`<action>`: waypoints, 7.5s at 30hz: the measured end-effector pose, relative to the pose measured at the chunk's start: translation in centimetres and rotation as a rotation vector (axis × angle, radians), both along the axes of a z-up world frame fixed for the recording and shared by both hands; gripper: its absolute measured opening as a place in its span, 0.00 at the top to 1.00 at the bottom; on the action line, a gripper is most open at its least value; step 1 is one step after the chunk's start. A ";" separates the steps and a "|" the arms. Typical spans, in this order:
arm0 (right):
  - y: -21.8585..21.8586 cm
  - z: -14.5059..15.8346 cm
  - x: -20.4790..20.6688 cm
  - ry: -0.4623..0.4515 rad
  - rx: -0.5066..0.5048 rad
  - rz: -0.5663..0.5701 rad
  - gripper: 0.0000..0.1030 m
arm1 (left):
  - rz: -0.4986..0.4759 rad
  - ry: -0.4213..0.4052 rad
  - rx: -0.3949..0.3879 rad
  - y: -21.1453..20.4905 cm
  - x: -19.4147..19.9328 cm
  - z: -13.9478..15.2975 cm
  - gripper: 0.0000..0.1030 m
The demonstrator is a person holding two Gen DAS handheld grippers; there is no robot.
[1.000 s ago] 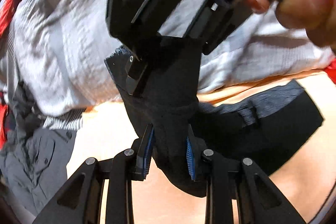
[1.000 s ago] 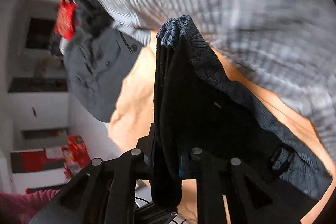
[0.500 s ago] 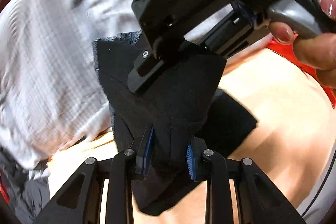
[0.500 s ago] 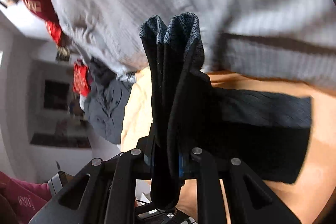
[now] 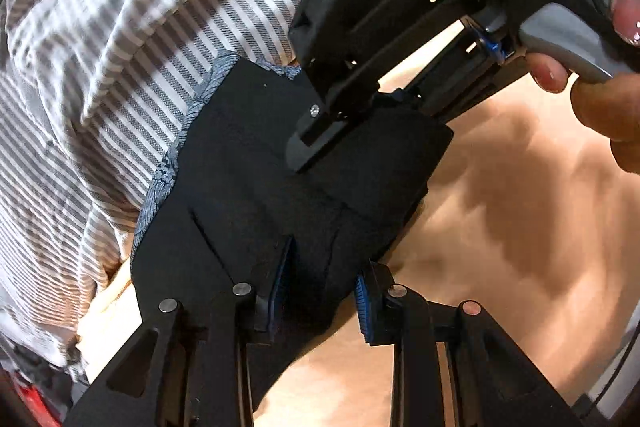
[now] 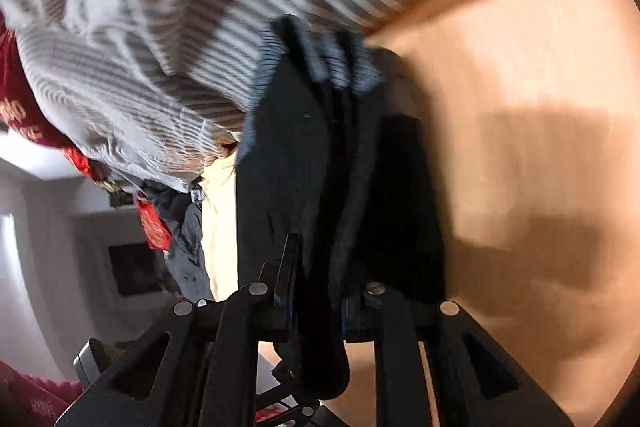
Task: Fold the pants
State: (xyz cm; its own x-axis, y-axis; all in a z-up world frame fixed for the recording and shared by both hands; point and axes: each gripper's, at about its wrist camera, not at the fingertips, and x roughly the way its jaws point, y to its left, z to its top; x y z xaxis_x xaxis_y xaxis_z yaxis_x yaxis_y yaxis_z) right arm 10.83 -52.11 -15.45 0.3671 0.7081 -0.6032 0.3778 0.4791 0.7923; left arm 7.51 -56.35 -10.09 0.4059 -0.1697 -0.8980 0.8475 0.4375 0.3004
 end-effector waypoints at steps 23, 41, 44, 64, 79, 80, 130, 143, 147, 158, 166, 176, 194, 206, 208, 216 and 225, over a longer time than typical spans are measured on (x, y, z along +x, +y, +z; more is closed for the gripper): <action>-1.2 8.3 -4.2 0.085 -0.432 0.011 0.74 | 0.561 0.263 -0.132 10.4 11.2 2.3 0.30; 4.5 5.0 -2.7 0.115 -0.608 0.178 0.74 | 0.668 0.360 -0.124 11.8 13.3 -2.6 0.20; 4.7 4.9 -2.2 0.132 -0.596 0.167 0.74 | 0.668 0.367 -0.128 11.9 13.4 -2.7 0.20; -0.5 6.7 -2.2 0.004 -0.466 0.109 0.36 | 0.641 0.489 -0.246 17.5 19.6 -0.9 0.20; -4.2 -2.1 0.0 -0.017 -0.046 0.124 0.30 | 0.548 0.971 -0.374 21.3 25.0 -8.6 0.18; -4.0 -2.3 0.1 -0.022 -0.019 0.131 0.30 | 0.547 0.981 -0.377 21.2 25.2 -9.0 0.11; -2.0 6.0 -11.9 0.181 -0.284 0.020 0.43 | 0.642 0.601 -0.251 19.3 10.2 3.3 0.39; 4.5 11.5 -12.2 0.129 -0.469 0.176 0.70 | 0.775 0.486 -0.184 15.4 4.0 6.3 0.19; 6.0 11.0 -12.8 0.156 -0.521 0.217 0.62 | 0.760 0.475 -0.128 14.6 2.2 6.0 0.13; 8.2 10.3 -15.0 0.274 -0.663 0.147 0.20 | 0.714 0.410 -0.064 16.3 -0.1 6.2 0.00; 10.6 12.4 -15.7 0.261 -0.784 0.113 0.00 | 0.694 0.408 -0.041 16.9 -1.1 7.2 0.00; 12.1 12.4 -15.7 0.284 -0.786 0.097 0.00 | 0.683 0.387 -0.022 17.0 -2.0 7.7 0.00; 13.2 12.8 -16.0 0.280 -0.756 0.066 0.00 | 0.684 0.376 -0.013 17.1 -2.7 7.8 0.00; 13.7 12.7 -15.5 0.277 -0.768 0.095 0.00 | 0.699 0.382 -0.027 17.2 -2.7 7.9 0.00; 13.7 12.6 -15.5 0.276 -0.766 0.099 0.00 | 0.700 0.383 -0.023 17.2 -2.7 7.8 0.00; 13.7 12.7 -15.3 0.271 -0.767 0.096 0.00 | 0.693 0.370 -0.018 17.0 -2.6 7.8 0.00; 13.7 12.7 -15.2 0.271 -0.781 0.109 0.00 | 0.690 0.372 -0.013 17.0 -2.6 7.5 0.00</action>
State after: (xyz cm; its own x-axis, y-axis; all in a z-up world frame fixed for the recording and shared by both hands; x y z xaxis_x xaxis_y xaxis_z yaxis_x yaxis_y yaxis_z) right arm -4.33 -38.36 -2.78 0.0917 0.0727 -0.9931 0.4274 0.8979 0.1052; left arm 4.90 -39.36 -2.58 0.0960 0.0002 -0.9954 0.4270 0.9033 0.0414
